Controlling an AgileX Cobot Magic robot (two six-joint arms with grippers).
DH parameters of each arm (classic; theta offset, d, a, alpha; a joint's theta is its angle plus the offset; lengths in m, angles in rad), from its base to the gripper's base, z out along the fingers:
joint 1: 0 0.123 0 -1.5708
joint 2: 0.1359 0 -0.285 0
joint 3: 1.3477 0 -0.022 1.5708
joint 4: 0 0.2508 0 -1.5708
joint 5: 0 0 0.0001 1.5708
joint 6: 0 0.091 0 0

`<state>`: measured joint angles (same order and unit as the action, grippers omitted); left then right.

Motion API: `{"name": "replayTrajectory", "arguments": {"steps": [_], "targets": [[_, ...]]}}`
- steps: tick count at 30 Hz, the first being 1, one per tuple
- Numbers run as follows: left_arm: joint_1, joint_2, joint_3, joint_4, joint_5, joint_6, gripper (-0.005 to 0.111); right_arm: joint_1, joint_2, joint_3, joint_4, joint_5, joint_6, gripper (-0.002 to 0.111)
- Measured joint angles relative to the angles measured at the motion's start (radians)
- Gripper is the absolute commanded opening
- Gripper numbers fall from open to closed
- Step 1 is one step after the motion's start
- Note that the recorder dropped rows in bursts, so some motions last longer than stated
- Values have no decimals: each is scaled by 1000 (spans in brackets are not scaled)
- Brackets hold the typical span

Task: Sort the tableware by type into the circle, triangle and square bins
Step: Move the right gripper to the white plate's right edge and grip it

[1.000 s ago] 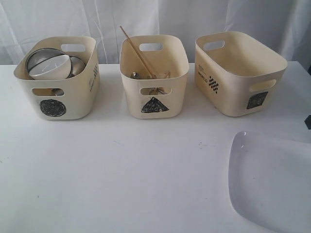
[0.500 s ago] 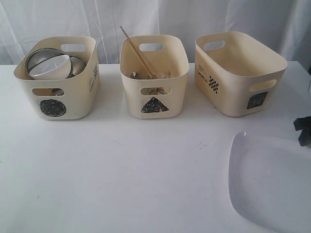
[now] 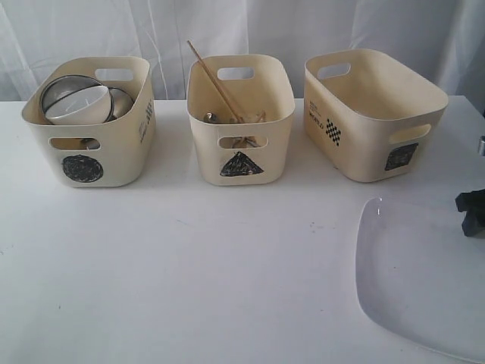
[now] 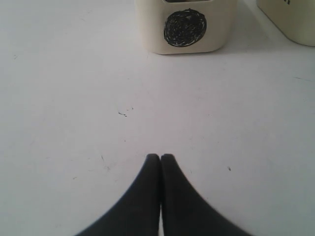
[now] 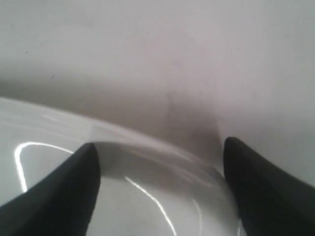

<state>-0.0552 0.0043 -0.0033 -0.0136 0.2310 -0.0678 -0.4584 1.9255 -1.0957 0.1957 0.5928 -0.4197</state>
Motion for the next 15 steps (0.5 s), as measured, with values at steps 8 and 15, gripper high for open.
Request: {"name": "replayTrajectory", "arguments": {"steps": [8, 15], "targets": [[0, 0, 0, 0, 0, 0, 0, -1, -40, 0, -18, 23, 0, 66], [0, 0, 0, 0, 0, 0, 0, -1, 3, 0, 1, 27, -21, 61]]}}
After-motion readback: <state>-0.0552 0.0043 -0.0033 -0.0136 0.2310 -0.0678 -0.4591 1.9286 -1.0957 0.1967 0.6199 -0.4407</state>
